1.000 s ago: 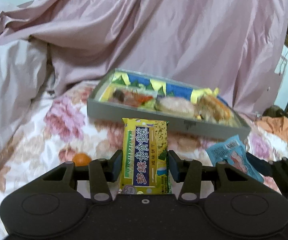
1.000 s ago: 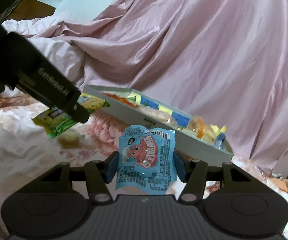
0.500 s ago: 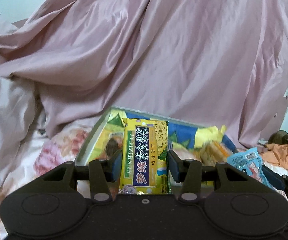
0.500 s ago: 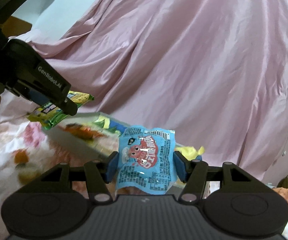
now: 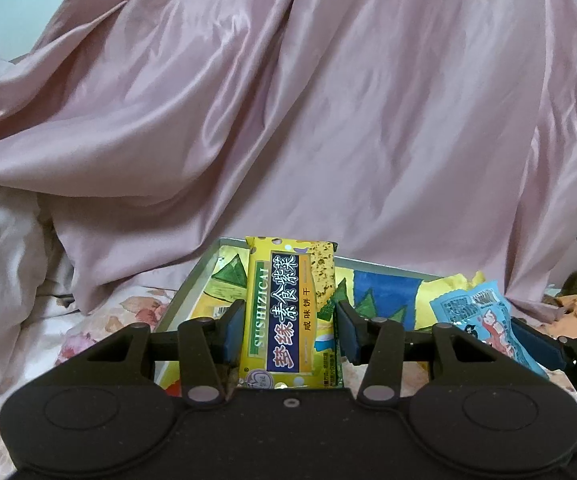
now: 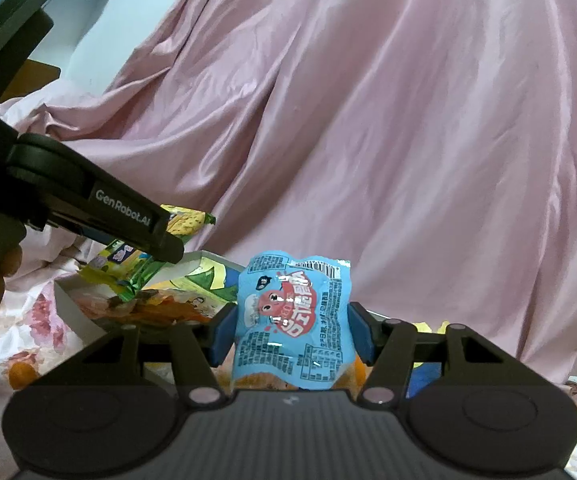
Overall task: Organize snacks
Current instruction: 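Lower the stick pack and blue pouch into the tray and open both grippers, then withdraw both tools from the tray back over the orange and biscuit, then grasp the small orange with the left gripper while the right gripper grasps the wrapped biscuit, then lift the orange and biscuit and carry both toward the grey tray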
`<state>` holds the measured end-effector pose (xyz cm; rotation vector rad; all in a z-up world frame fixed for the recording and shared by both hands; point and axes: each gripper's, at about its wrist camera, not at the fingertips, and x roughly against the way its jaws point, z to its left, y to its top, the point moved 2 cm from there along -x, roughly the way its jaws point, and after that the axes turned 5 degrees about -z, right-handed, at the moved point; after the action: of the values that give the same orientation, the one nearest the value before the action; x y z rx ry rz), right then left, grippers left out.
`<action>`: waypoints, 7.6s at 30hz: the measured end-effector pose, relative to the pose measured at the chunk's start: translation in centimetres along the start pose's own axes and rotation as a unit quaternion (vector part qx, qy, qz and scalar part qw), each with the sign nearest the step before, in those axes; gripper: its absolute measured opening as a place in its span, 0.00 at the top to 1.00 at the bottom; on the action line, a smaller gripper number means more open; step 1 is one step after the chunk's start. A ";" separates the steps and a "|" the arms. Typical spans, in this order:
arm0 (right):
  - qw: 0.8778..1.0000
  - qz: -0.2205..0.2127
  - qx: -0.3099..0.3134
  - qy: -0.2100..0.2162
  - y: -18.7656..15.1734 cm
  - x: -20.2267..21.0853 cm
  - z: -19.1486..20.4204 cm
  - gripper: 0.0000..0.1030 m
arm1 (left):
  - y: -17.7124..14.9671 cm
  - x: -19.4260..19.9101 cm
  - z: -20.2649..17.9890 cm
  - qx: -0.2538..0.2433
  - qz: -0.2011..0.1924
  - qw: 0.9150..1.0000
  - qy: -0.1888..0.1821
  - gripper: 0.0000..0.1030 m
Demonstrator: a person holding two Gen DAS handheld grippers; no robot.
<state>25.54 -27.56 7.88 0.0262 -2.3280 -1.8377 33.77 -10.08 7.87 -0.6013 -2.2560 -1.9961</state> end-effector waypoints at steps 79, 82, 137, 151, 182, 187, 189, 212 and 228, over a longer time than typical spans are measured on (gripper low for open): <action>0.995 -0.055 -0.081 -0.036 4.2 13.5 1.1 0.00 | 0.3 18.1 3.1 0.032 -0.057 0.997 0.041 0.01; 0.995 -0.049 -0.080 -0.036 4.1 14.7 1.6 0.00 | -0.7 19.7 3.7 0.028 -0.051 0.997 0.044 0.01; 0.975 0.184 -0.040 0.116 -6.2 12.9 12.7 0.00 | -12.8 16.7 12.5 -0.024 0.107 0.986 0.123 0.01; 0.965 0.189 0.021 0.182 -6.4 2.3 14.8 0.00 | -10.8 9.3 16.9 0.068 0.119 0.988 0.071 0.01; 0.960 0.177 0.003 0.217 -8.2 -1.0 13.8 0.35 | -11.5 5.5 13.7 0.015 0.108 0.994 -0.033 0.01; 0.968 0.175 0.009 0.179 -8.5 1.1 12.7 0.34 | -11.0 3.9 12.0 -0.021 0.097 0.994 -0.049 0.04; 0.969 0.174 0.003 0.175 -8.6 1.6 12.3 0.34 | -11.0 3.4 11.9 -0.026 0.100 0.993 -0.056 0.05; 0.974 0.164 0.006 0.154 -9.0 2.1 13.0 0.34 | -13.0 3.0 10.2 -0.067 0.137 0.987 -0.043 0.65; 0.974 0.171 0.032 0.146 -9.2 5.7 12.7 0.37 | -14.6 9.1 7.3 -0.043 0.153 0.986 -0.042 0.66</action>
<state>17.20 -18.20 -3.16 -0.0848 -2.0392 -1.4814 21.99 -1.97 -4.23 -0.9912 -1.9802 -1.9519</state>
